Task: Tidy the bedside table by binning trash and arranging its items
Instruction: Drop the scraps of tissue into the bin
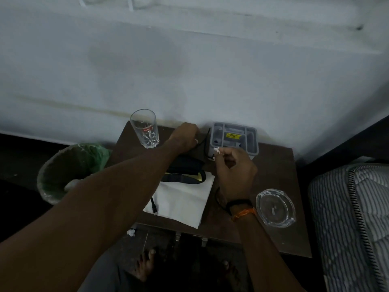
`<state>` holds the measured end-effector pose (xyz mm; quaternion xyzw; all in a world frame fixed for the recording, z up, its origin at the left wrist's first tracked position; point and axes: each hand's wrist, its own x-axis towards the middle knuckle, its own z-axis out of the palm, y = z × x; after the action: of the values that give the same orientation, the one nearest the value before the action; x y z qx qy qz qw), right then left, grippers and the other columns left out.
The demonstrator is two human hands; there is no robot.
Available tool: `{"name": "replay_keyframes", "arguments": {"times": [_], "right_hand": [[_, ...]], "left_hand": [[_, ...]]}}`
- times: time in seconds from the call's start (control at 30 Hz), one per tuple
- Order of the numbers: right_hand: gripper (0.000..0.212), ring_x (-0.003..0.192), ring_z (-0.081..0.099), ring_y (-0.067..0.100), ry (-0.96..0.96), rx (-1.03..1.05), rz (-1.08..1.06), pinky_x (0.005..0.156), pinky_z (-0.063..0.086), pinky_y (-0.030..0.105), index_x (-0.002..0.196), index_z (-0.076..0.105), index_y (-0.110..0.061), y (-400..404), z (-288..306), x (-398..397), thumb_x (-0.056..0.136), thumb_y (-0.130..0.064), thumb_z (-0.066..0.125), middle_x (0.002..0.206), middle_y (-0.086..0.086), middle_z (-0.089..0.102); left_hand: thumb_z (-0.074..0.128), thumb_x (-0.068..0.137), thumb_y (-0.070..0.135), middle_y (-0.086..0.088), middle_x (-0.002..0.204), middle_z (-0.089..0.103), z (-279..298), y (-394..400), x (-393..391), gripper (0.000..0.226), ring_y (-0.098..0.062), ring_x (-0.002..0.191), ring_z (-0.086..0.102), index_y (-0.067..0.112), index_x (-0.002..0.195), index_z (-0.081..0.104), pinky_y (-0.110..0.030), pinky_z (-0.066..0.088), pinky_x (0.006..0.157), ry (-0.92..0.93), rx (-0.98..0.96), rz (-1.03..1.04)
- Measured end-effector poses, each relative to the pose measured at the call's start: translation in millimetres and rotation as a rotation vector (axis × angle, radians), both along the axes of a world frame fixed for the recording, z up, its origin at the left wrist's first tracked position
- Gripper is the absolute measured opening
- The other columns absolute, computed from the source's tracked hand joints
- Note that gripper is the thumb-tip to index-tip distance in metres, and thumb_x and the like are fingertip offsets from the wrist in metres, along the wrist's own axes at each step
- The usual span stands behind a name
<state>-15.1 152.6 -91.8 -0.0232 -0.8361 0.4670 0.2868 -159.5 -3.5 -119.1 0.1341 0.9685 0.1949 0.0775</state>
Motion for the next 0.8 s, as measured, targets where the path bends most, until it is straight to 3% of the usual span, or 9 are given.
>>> {"name": "replay_keyframes", "arguments": {"times": [0.17, 0.3, 0.4, 0.5, 0.6, 0.73, 0.8], "right_hand": [[0.005, 0.076, 0.067, 0.010, -0.039, -0.019, 0.003, 0.072, 0.057, 0.023, 0.088, 0.075, -0.009, 4.4, -2.7, 1.0, 0.084, -0.010, 0.073, 0.087, 0.002, 0.072], [0.006, 0.076, 0.068, 0.011, -0.080, -0.049, 0.061, 0.072, 0.055, 0.016, 0.089, 0.074, -0.011, -5.5, 1.2, 8.7, 0.085, -0.006, 0.073, 0.087, 0.003, 0.073], [0.008, 0.076, 0.069, 0.009, -0.138, -0.083, 0.091, 0.072, 0.059, 0.027, 0.089, 0.072, -0.014, -21.6, 3.6, 18.8, 0.085, -0.007, 0.072, 0.083, 0.000, 0.072], [0.014, 0.078, 0.069, 0.011, -0.216, -0.104, 0.127, 0.072, 0.060, 0.035, 0.100, 0.070, -0.016, -42.4, 6.2, 26.7, 0.087, -0.010, 0.069, 0.086, -0.001, 0.072], [0.016, 0.082, 0.070, 0.016, -0.213, -0.047, 0.186, 0.076, 0.059, 0.038, 0.104, 0.073, -0.018, -71.6, 14.8, 30.6, 0.089, -0.018, 0.065, 0.091, 0.002, 0.074], [0.014, 0.083, 0.067, 0.014, -0.203, 0.047, 0.287, 0.079, 0.056, 0.033, 0.095, 0.077, -0.014, -121.3, 35.6, 30.5, 0.088, -0.013, 0.066, 0.093, 0.004, 0.074], [0.013, 0.079, 0.069, 0.014, -0.229, 0.039, 0.342, 0.077, 0.058, 0.034, 0.091, 0.077, -0.016, -148.6, 41.0, 26.8, 0.086, -0.013, 0.066, 0.089, 0.002, 0.074]], "left_hand": [[0.067, 0.076, 0.011, -0.014, 0.089, 0.072, 7.1, 2.1, 16.0, 0.008, -0.032, 0.089, 0.065, 0.010, 0.081, 0.073, -0.033, 0.050, 0.077, 0.087, 0.167, 0.077], [0.067, 0.077, 0.011, -0.006, 0.093, 0.068, 26.0, -13.4, 49.4, 0.018, -0.025, 0.087, 0.062, 0.016, 0.093, 0.062, -0.034, 0.052, 0.073, 0.140, 0.325, 0.067], [0.073, 0.079, 0.013, -0.002, 0.098, 0.072, 41.4, -27.8, 75.7, 0.025, -0.013, 0.086, 0.062, 0.016, 0.102, 0.067, -0.024, 0.047, 0.072, 0.181, 0.410, 0.032], [0.074, 0.080, 0.013, -0.002, 0.099, 0.074, 54.4, -45.1, 98.1, 0.016, -0.011, 0.088, 0.065, 0.012, 0.096, 0.075, -0.024, 0.051, 0.077, 0.201, 0.494, 0.043], [0.074, 0.081, 0.012, 0.001, 0.097, 0.075, 66.7, -69.4, 120.4, 0.013, -0.004, 0.086, 0.063, 0.011, 0.094, 0.078, -0.008, 0.045, 0.076, 0.199, 0.542, 0.142], [0.078, 0.077, 0.018, -0.002, 0.092, 0.078, 73.2, -119.6, 145.1, 0.016, -0.009, 0.085, 0.070, 0.016, 0.093, 0.080, -0.017, 0.051, 0.077, 0.175, 0.551, 0.342], [0.079, 0.077, 0.017, -0.003, 0.091, 0.078, 70.5, -148.9, 154.2, 0.016, -0.009, 0.083, 0.071, 0.014, 0.093, 0.080, -0.010, 0.048, 0.073, 0.175, 0.544, 0.419]]}}
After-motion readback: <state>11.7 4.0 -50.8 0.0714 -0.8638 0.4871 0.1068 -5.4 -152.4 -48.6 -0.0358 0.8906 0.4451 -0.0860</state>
